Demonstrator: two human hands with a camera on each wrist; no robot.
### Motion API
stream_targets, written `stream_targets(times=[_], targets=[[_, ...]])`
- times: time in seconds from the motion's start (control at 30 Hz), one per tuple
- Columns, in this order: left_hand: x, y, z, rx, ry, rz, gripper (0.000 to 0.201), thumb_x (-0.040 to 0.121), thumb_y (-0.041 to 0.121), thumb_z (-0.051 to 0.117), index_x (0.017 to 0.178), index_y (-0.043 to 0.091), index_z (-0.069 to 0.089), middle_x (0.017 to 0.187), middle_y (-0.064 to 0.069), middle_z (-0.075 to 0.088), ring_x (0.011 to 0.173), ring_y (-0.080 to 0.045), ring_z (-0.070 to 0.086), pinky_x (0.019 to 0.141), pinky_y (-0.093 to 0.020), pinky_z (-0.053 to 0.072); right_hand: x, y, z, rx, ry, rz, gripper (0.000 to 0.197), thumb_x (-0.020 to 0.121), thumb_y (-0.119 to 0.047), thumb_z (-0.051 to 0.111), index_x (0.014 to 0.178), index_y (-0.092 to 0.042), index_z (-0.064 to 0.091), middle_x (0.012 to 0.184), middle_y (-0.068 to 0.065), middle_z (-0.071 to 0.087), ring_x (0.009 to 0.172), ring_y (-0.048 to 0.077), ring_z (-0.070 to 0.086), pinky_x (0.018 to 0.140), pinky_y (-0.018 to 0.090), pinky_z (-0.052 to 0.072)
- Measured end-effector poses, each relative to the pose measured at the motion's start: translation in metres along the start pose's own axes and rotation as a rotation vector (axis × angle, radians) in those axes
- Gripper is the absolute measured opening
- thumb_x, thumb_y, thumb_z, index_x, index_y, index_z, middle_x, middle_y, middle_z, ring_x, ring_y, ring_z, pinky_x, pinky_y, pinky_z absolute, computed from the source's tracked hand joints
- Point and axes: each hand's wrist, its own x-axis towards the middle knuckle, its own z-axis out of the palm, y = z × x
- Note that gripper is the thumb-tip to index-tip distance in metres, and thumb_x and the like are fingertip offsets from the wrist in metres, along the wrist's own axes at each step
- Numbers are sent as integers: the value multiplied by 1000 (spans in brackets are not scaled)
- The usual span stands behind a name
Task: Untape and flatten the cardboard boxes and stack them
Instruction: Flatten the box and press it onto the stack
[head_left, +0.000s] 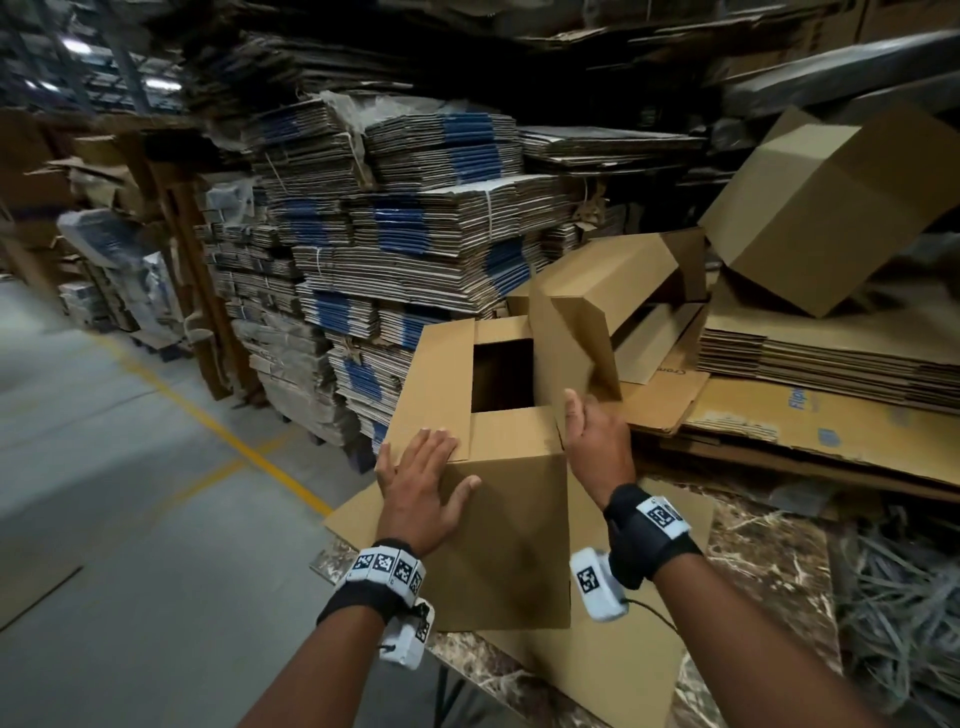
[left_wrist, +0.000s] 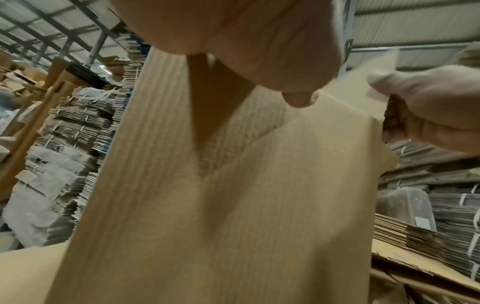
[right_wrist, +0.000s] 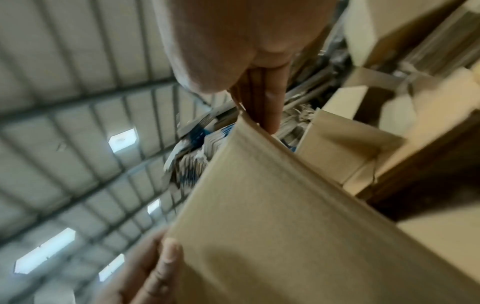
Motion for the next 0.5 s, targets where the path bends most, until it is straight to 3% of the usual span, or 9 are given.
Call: stream_targets(times=[0.07, 0.13, 0.2, 0.3, 0.33, 0.4, 0.43, 0.5], targets=[[1, 4, -2, 6, 9, -63, 67, 94, 75, 32, 137, 31, 58, 152, 8, 51, 149, -15, 34, 123, -57, -9, -6, 8, -5, 139, 79, 173, 48, 110, -36, 36, 72, -15, 57, 63, 0, 57, 54, 9, 55, 48, 15, 39], [3, 10, -3, -2, 2, -114, 74, 92, 81, 23, 134, 32, 60, 152, 9, 51, 149, -14, 35, 122, -55, -14, -15, 18, -1, 481, 114, 490, 38, 109, -32, 41, 81, -14, 60, 76, 7, 66, 65, 16, 67, 62, 21, 55], [7, 18, 0, 5, -5, -159, 76, 91, 82, 21, 130, 32, 62, 150, 10, 52, 147, -14, 37, 121, -55, -14, -25, 34, 7, 760, 133, 771, 28, 105, -32, 52, 97, -8, 64, 82, 10, 74, 64, 20, 71, 66, 33, 60], [13, 28, 2, 14, -13, -245, 70, 90, 78, 27, 125, 33, 66, 148, 12, 55, 145, -13, 40, 122, -59, -4, -42, 60, 23, 861, 31, 983, 46, 91, -45, 72, 102, 0, 69, 73, 9, 70, 57, 18, 61, 57, 31, 52], [15, 29, 1, 15, -20, -265, 69, 90, 77, 28, 124, 32, 67, 147, 12, 56, 144, -13, 41, 122, -59, -2, -47, 66, 26, 835, 4, 1049, 62, 81, -55, 79, 110, -1, 67, 79, 8, 70, 63, 19, 61, 61, 32, 53], [15, 31, -1, 19, -34, -287, 68, 89, 77, 27, 123, 32, 67, 147, 13, 56, 144, -12, 41, 122, -59, 0, -52, 73, 29, 656, -11, 1128, 112, 60, -70, 86, 140, -3, 45, 114, 9, 64, 96, 27, 64, 88, 44, 57], [14, 31, -2, 21, -40, -289, 69, 89, 77, 27, 124, 33, 67, 147, 13, 56, 144, -12, 40, 122, -58, 0, -54, 72, 25, 539, 5, 1109, 121, 60, -69, 87, 149, -11, 30, 128, 8, 55, 114, 29, 58, 102, 49, 51], [12, 33, -4, 16, -51, -288, 69, 89, 78, 26, 124, 33, 66, 148, 13, 55, 145, -13, 40, 122, -58, 0, -48, 66, 18, 331, 51, 882, 104, 76, -58, 80, 155, -23, 21, 151, 10, 45, 135, 34, 47, 112, 53, 42]])
